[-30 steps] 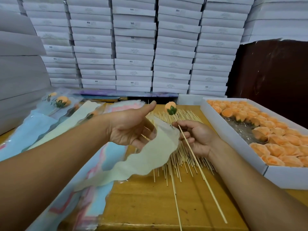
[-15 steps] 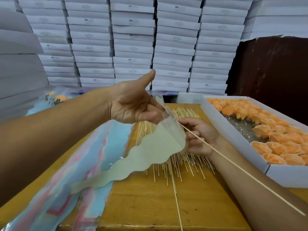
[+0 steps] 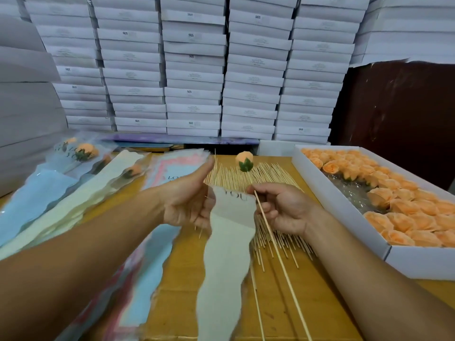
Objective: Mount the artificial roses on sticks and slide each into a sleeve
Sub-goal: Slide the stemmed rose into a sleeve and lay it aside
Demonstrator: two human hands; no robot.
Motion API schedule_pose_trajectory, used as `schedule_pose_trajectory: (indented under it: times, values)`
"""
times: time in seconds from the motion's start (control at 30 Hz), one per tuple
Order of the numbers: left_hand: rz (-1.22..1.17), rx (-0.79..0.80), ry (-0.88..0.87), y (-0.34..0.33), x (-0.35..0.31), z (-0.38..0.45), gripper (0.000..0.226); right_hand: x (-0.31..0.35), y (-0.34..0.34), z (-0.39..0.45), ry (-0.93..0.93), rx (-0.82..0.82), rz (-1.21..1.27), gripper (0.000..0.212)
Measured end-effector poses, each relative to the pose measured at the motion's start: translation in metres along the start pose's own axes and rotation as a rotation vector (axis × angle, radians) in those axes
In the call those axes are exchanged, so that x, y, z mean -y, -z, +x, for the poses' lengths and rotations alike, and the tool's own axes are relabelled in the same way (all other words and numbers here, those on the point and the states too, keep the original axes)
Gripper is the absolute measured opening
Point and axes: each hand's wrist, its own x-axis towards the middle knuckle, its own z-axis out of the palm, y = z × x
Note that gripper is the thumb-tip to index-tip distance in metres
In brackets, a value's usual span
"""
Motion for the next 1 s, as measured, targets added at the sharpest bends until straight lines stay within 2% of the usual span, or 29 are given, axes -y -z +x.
schedule_pose_trajectory:
  times: [0.03, 0.1, 0.17, 0.37, 0.53, 0.73, 0.8, 0.93, 1.0]
  values:
    - [-0.083, -0.087, -0.011, -0.004, -0.002, 0.002, 0.082, -0.001, -0.001, -0.001, -0.007, 0.022, -0.053, 0.012]
    - [-0.18, -0.24, -0.043, -0.008, -0.004, 0.003, 0.062, -0.002, -0.002, -0.002, -0.017, 0.048, -0.175, 0.014]
    - [-0.22, -0.267, -0.045, -0.016, -0.002, 0.0, 0.048, -0.004, -0.003, -0.003, -0.025, 0.065, -0.28, 0.023]
    - [-0.268, -0.257, -0.054, -0.019, 0.008, -0.004, 0.031, -0.007, -0.003, -0.002, -0.043, 0.074, -0.385, 0.024]
    - [-0.258, -0.253, -0.112, -0.014, 0.02, -0.001, 0.034, 0.0, 0.006, -0.003, -0.039, 0.041, -0.292, 0.017]
    - [-0.145, -0.19, -0.161, -0.01, 0.024, -0.004, 0.03, 0.007, 0.018, 0.003, 0.001, -0.153, -0.142, 0.018]
    - [-0.13, -0.183, -0.181, -0.009, 0.025, -0.003, 0.035, 0.013, 0.018, 0.008, 0.014, -0.197, -0.101, 0.016]
    - [-0.057, -0.222, -0.345, -0.005, 0.028, -0.001, 0.086, 0.04, 0.013, 0.02, 0.092, -0.273, -0.006, 0.023]
    - [0.002, -0.204, -0.43, -0.003, 0.029, -0.001, 0.098, 0.05, 0.013, 0.028, 0.116, -0.328, 0.023, 0.025]
